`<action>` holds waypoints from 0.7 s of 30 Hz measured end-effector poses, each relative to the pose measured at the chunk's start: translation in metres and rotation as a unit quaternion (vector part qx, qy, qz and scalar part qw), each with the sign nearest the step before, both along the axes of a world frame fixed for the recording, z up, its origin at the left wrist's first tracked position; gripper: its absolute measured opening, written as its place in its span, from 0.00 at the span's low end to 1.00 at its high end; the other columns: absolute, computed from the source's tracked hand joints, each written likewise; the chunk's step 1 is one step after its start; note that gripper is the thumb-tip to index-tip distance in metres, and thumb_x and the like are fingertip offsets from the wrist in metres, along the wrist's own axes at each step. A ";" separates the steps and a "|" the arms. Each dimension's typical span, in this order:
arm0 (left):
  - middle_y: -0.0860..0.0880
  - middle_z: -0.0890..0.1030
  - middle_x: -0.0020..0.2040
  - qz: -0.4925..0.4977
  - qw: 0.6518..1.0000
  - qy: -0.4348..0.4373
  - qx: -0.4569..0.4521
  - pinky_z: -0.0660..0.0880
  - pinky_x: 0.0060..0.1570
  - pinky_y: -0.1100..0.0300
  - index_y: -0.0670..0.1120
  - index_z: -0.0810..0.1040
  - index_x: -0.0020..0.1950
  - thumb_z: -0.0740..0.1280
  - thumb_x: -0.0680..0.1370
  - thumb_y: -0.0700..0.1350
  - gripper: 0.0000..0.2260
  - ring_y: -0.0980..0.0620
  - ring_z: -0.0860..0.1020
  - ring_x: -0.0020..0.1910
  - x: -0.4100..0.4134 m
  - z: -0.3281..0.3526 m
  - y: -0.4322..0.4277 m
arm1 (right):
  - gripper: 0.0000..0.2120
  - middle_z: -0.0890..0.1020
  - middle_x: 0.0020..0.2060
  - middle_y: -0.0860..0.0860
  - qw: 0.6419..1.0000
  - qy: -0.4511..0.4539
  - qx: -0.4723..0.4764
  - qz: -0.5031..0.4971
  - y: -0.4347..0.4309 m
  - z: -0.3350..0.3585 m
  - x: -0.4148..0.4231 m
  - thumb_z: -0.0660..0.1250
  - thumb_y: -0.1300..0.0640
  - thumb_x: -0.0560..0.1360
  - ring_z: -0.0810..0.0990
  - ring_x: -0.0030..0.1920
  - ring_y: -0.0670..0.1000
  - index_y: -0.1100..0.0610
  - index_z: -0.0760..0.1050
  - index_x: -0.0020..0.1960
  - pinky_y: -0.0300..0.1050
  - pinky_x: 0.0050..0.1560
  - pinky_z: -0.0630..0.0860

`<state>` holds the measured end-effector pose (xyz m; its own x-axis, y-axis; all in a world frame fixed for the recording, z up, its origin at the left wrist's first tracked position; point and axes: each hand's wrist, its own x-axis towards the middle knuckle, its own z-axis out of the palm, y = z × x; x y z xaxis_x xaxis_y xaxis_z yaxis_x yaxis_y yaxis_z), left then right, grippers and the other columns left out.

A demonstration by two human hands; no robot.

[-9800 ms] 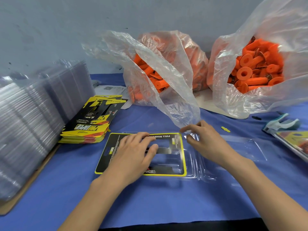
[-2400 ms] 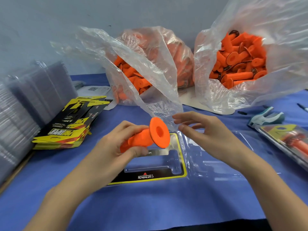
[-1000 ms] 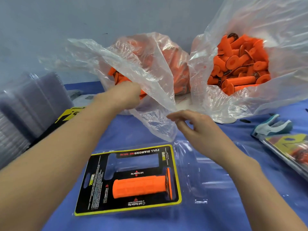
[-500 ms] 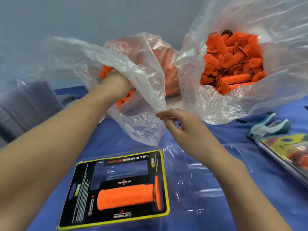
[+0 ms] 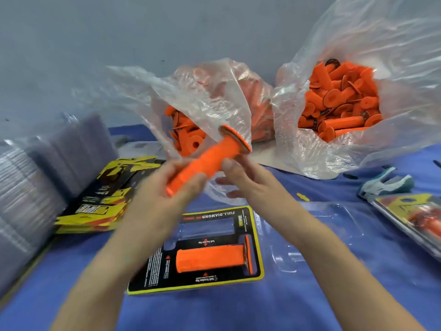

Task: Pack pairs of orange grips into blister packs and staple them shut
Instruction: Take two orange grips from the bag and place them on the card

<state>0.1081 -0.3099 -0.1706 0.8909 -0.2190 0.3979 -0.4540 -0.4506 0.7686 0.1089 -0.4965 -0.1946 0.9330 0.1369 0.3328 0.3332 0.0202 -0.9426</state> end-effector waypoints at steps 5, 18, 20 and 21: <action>0.66 0.78 0.58 -0.076 0.995 0.048 0.047 0.71 0.59 0.64 0.64 0.75 0.57 0.67 0.78 0.50 0.10 0.69 0.72 0.61 -0.002 -0.049 -0.023 | 0.08 0.83 0.51 0.55 0.996 -0.058 -0.038 -0.052 0.009 -0.013 -0.010 0.70 0.59 0.78 0.81 0.52 0.55 0.54 0.77 0.57 0.48 0.55 0.78; 0.53 0.74 0.61 -0.104 0.982 -0.158 0.022 0.72 0.50 0.71 0.57 0.78 0.62 0.69 0.79 0.47 0.12 0.51 0.74 0.63 -0.003 -0.017 -0.005 | 0.10 0.83 0.44 0.51 0.988 -0.055 -0.132 -0.061 0.005 -0.017 -0.008 0.66 0.51 0.76 0.81 0.44 0.55 0.41 0.76 0.56 0.51 0.46 0.80; 0.53 0.73 0.61 -0.101 0.982 -0.156 0.041 0.71 0.49 0.73 0.57 0.79 0.62 0.69 0.78 0.51 0.13 0.52 0.72 0.65 -0.004 -0.019 -0.005 | 0.14 0.84 0.46 0.52 0.986 -0.051 -0.147 -0.063 0.004 -0.017 -0.007 0.65 0.53 0.76 0.81 0.46 0.59 0.40 0.76 0.59 0.59 0.47 0.79; 0.54 0.72 0.60 -0.097 0.981 -0.161 0.053 0.71 0.49 0.74 0.58 0.79 0.62 0.68 0.78 0.53 0.13 0.51 0.72 0.65 -0.005 -0.020 -0.005 | 0.14 0.84 0.46 0.51 0.984 -0.054 -0.159 -0.066 0.004 -0.017 -0.007 0.65 0.53 0.75 0.81 0.45 0.58 0.40 0.76 0.58 0.58 0.46 0.79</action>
<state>0.1033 -0.3149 -0.1911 0.6598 -0.4277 0.6178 -0.7510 -0.4007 0.5247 0.1015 -0.4925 -0.2115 0.9109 0.1297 0.3916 0.4123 -0.3197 -0.8531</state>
